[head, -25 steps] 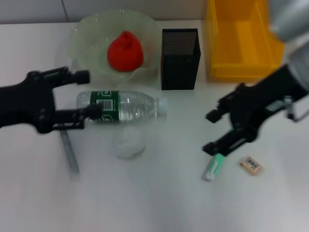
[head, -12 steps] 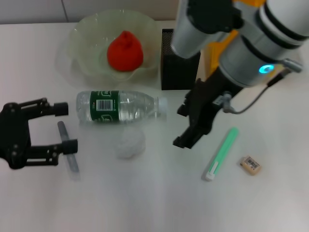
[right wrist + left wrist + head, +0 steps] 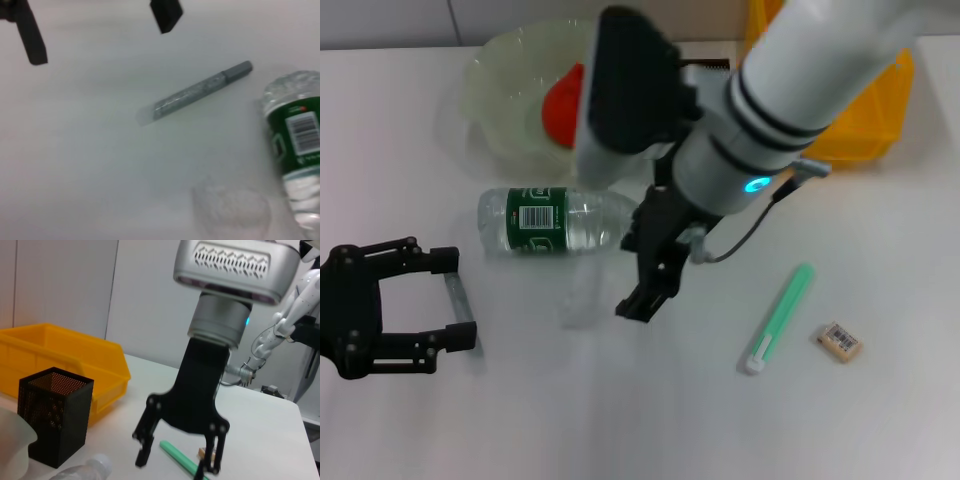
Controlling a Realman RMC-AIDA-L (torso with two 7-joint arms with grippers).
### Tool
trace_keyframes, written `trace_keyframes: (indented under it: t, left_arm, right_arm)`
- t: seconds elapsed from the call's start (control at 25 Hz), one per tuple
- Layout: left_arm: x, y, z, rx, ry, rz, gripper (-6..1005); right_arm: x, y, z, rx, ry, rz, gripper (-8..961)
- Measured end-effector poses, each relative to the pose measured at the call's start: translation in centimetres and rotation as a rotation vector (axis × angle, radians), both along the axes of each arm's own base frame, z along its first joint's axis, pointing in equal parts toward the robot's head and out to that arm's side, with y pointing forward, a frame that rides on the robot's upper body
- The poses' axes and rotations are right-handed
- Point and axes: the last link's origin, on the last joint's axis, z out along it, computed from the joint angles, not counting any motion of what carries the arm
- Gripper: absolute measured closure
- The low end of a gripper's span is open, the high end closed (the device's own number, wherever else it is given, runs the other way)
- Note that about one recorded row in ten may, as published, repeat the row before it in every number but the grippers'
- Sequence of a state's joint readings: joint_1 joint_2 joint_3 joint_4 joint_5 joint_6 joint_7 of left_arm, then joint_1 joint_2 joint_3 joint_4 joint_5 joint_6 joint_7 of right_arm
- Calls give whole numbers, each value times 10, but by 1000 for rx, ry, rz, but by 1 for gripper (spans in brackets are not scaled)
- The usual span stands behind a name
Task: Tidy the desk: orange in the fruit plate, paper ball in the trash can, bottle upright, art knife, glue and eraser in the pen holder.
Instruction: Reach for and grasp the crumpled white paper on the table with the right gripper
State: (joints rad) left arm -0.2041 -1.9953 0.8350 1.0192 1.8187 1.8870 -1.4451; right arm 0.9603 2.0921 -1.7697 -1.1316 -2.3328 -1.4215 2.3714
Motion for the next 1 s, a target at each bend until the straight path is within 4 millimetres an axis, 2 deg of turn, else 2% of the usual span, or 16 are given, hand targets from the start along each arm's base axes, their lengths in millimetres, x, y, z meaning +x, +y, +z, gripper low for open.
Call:
trace_keyframes:
  t: [0.04,0.24,0.64,1.0]
  left_arm:
    - [0,0,0,0,0,0,137]
    - [-4,0,-2,1,-3,19,136]
    - [-11,1,-4,-1,2,48,136]
    - [-14,0,-8,0,-2,59,137]
  right_arm:
    - [0,0,-7,-2,-6,8,232]
    - [1,2,-20,34,2,34,233]
    - [6,3,-39,47,2,39,235]
    - [12,4,-47,62,5,37,238]
